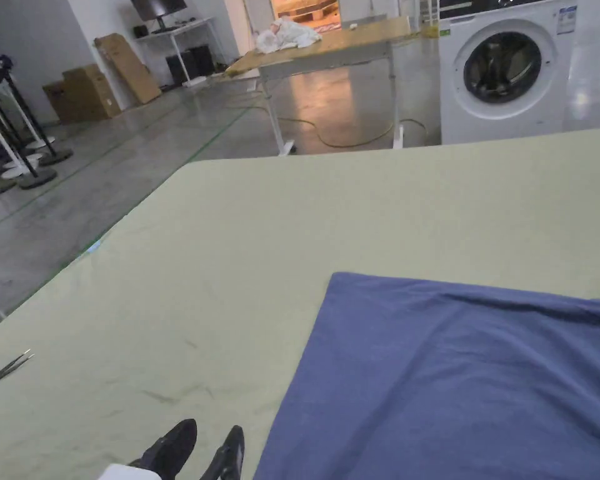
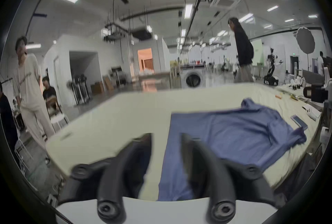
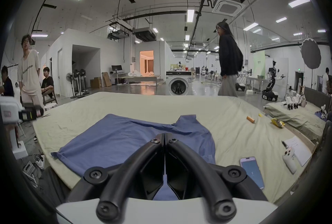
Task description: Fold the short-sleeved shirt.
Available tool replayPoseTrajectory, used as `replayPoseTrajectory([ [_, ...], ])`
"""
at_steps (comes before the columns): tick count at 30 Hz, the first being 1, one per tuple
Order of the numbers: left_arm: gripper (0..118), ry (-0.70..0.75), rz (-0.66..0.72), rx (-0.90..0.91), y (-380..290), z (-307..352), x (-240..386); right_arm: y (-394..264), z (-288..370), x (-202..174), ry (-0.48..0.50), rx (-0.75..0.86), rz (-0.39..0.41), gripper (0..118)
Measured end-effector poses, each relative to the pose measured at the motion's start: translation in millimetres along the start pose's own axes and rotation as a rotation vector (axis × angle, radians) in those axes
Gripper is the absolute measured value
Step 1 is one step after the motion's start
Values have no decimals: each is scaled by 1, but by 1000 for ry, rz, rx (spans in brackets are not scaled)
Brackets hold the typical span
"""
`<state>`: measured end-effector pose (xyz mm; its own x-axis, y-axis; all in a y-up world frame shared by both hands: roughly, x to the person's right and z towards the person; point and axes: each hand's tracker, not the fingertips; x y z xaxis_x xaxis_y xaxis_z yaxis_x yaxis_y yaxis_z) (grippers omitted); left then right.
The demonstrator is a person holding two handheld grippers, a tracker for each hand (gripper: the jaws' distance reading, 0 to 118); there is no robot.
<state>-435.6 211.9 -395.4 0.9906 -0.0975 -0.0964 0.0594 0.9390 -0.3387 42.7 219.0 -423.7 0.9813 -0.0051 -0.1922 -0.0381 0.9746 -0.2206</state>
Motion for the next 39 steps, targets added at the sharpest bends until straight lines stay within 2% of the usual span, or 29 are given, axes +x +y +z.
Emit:
replayPoseTrajectory([
  [1,68,-28,79,-52,-11,-7,-10,-3,-1,0,0,-9,-12,0],
  [3,68,-45,128,-146,-36,-16,-20,-8,-2,1,3,-33,-40,0],
  [9,68,-131,89,-348,-86,-54,-14,-13,2,3,-19,-74,-68,0],
  [14,66,-128,112,-385,-95,-64,-8,-18,16,16,-79,-102,-80,0],
  [16,33,-148,125,-385,-93,-70,-8,-22,20,24,-110,-119,-116,0],
  [17,20,-166,149,-393,-92,-74,-7,-23,22,27,-128,-126,-132,0],
  [20,14,-166,148,-450,-96,-86,-1,-30,29,40,-178,-141,-171,0],
  [23,13,-165,108,-472,-94,-88,3,-36,35,50,-246,-166,-156,0],
  [24,13,-165,98,-481,-93,-90,4,-41,37,56,-273,-185,-154,3],
  [25,13,-164,93,-494,-92,-92,4,-46,37,61,-272,-208,-154,14],
  [27,13,-162,89,-503,-92,-93,6,-60,34,72,-271,-255,-168,55],
  [28,13,-162,87,-504,-94,-92,6,-72,32,80,-284,-292,-192,66],
  [29,13,-161,86,-501,-95,-92,6,-79,29,84,-290,-323,-207,69],
  [32,13,-156,105,-489,-99,-91,3,-101,15,91,-275,-385,-234,68],
  [35,13,-152,126,-490,-98,-90,5,-116,-6,95,-209,-462,-256,68],
  [36,13,-152,132,-490,-99,-90,4,-120,-15,96,-220,-491,-271,62],
  [37,13,-152,133,-490,-99,-90,5,-122,-21,99,-224,-522,-289,50],
  [39,13,-151,131,-488,-98,-87,6,-123,-23,102,-203,-494,-308,14],
])
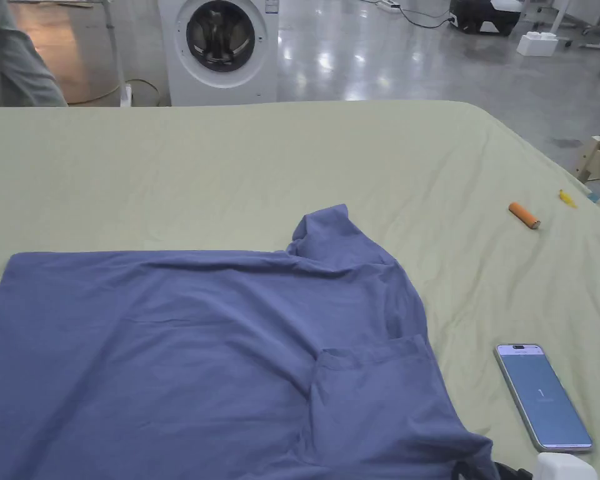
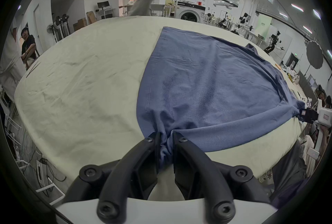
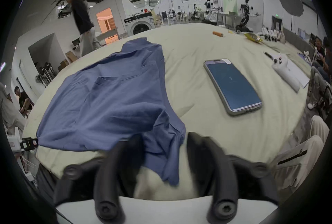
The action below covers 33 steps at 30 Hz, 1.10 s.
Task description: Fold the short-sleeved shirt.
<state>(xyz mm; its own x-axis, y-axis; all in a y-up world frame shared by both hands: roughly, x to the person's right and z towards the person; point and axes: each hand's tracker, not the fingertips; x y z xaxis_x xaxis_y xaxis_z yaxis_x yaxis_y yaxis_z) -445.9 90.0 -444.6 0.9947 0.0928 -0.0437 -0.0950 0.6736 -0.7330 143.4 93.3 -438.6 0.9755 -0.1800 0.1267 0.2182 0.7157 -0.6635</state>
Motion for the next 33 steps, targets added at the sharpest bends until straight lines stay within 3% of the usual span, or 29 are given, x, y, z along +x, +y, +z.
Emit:
replayPoseTrajectory([
  [2,13,1,0,1,-1,0,1,2,3,-1,38,5,-18,9],
  [7,10,6,24,-12,16,18,8,4,28,-7,24,64,19,7],
  [12,8,-42,-27,138,63,34,10,29,44,-14,74,162,50,7],
  [17,8,6,-204,211,127,6,31,72,15,-24,86,191,24,6],
  [28,8,13,-124,166,234,-112,34,156,-102,-28,30,49,-57,7],
  [29,8,12,-133,143,235,-120,35,156,-108,-27,22,30,-66,11],
  [30,11,12,-140,121,234,-128,36,156,-116,-27,9,6,-69,26],
  [31,21,15,-142,104,233,-134,36,154,-121,-28,-10,2,-66,44],
  [32,38,26,-139,82,231,-139,35,153,-124,-29,-27,4,-56,59],
  [33,46,20,-140,56,229,-142,33,151,-124,-26,-41,3,-44,65],
])
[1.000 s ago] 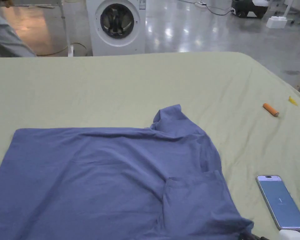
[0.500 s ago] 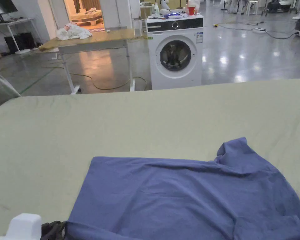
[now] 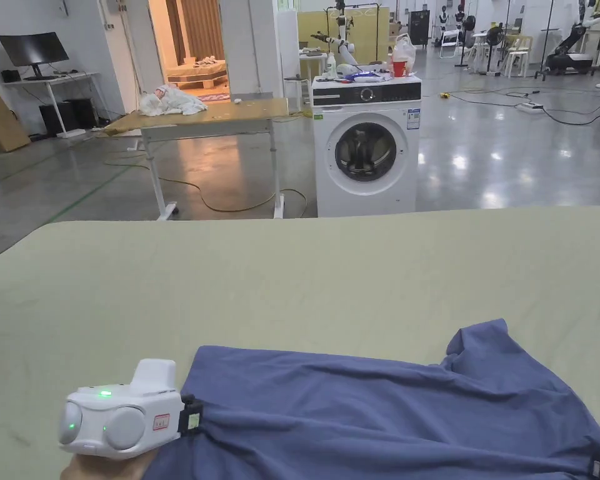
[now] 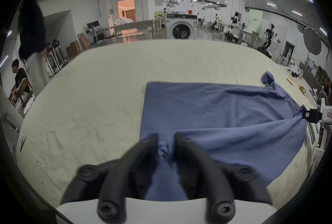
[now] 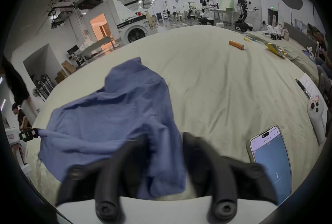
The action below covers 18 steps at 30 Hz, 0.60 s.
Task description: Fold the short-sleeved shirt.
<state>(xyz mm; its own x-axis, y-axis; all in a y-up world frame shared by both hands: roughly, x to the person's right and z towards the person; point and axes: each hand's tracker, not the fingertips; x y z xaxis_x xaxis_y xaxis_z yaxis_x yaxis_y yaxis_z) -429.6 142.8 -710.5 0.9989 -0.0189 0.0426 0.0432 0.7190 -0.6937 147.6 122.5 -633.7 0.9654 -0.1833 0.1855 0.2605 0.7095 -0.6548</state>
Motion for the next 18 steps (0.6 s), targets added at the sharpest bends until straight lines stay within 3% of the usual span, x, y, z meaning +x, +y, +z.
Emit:
replayPoseTrajectory([
  [1,46,12,-2,10,-4,2,-2,-2,2,2,-2,4,6,65],
  [2,69,35,0,46,-9,10,-3,-3,6,4,-3,14,9,76],
  [3,87,42,-2,111,-13,21,-6,-6,14,9,17,49,2,77],
  [4,89,16,1,178,-18,37,-8,-8,22,14,43,81,-11,77],
  [7,89,4,7,366,-35,95,-7,-14,59,16,80,188,-48,77],
  [10,89,32,-13,535,-53,155,7,-26,107,7,158,288,-28,77],
  [16,87,43,-108,705,-74,255,44,-48,184,-37,247,461,164,74],
  [18,85,37,-127,726,-80,276,55,-53,204,-51,254,506,226,58],
])
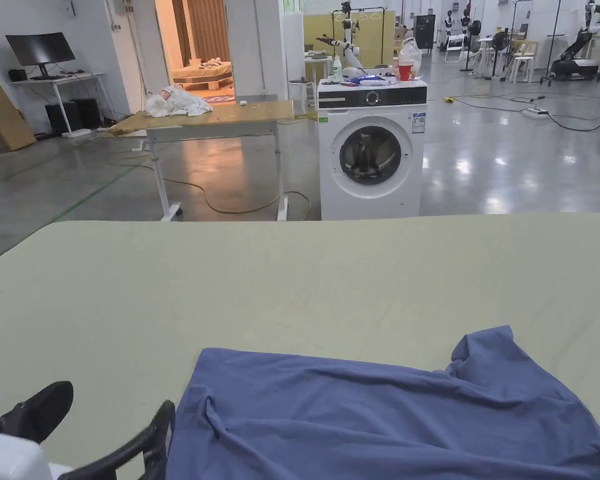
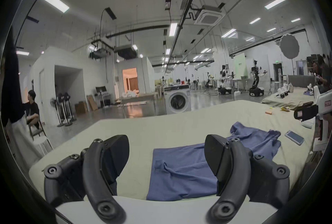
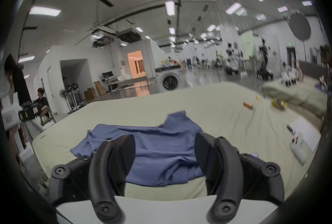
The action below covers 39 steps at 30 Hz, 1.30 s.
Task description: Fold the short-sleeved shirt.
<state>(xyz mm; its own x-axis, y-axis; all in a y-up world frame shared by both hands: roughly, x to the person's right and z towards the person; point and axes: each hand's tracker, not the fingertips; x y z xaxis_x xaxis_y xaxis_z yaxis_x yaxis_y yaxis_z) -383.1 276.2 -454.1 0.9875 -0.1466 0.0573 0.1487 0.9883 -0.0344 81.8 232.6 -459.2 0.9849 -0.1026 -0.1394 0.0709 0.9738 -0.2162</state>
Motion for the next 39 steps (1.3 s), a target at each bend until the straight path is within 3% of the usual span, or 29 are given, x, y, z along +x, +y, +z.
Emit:
replayPoseTrajectory([
  [2,71,-54,-37,-26,8,15,9,4,12,-16,7,28,37,42],
  [4,26,-59,-47,-17,9,31,20,7,23,-27,17,38,58,24],
  [5,14,-67,-50,-20,10,36,23,7,26,-32,21,42,74,13],
  [6,10,-77,-54,-24,11,41,26,5,27,-32,19,48,91,3],
  [8,0,-70,-49,-24,11,47,31,4,32,-36,17,50,103,1],
  [15,0,-2,45,-42,4,45,22,-5,30,-33,25,35,100,0],
  [22,1,-25,184,-238,-50,-18,-11,-17,28,-29,23,21,68,0],
  [24,19,-29,219,-311,-75,-45,-21,-21,27,-27,27,7,60,0],
  [28,34,2,252,-476,-125,-108,-38,-25,30,-25,34,-29,55,0],
  [29,48,9,276,-507,-136,-121,-43,-26,31,-23,46,-40,46,0],
  [30,74,30,283,-549,-147,-136,-47,-25,34,-23,47,-41,40,0],
  [31,86,53,278,-586,-157,-150,-51,-26,36,-22,46,-40,33,0],
  [32,87,69,255,-640,-165,-162,-53,-27,38,-20,44,-47,24,0],
  [34,83,81,224,-711,-181,-179,-55,-29,43,-17,28,-54,7,0],
  [35,72,67,221,-720,-187,-182,-54,-30,44,-15,19,-61,4,0],
  [36,49,51,225,-729,-190,-184,-49,-32,45,-13,7,-71,2,0],
  [38,38,53,204,-738,-194,-186,-42,-34,46,-11,-16,-90,-3,0],
  [39,20,57,183,-724,-190,-186,-39,-36,45,-9,-23,-104,-11,0],
])
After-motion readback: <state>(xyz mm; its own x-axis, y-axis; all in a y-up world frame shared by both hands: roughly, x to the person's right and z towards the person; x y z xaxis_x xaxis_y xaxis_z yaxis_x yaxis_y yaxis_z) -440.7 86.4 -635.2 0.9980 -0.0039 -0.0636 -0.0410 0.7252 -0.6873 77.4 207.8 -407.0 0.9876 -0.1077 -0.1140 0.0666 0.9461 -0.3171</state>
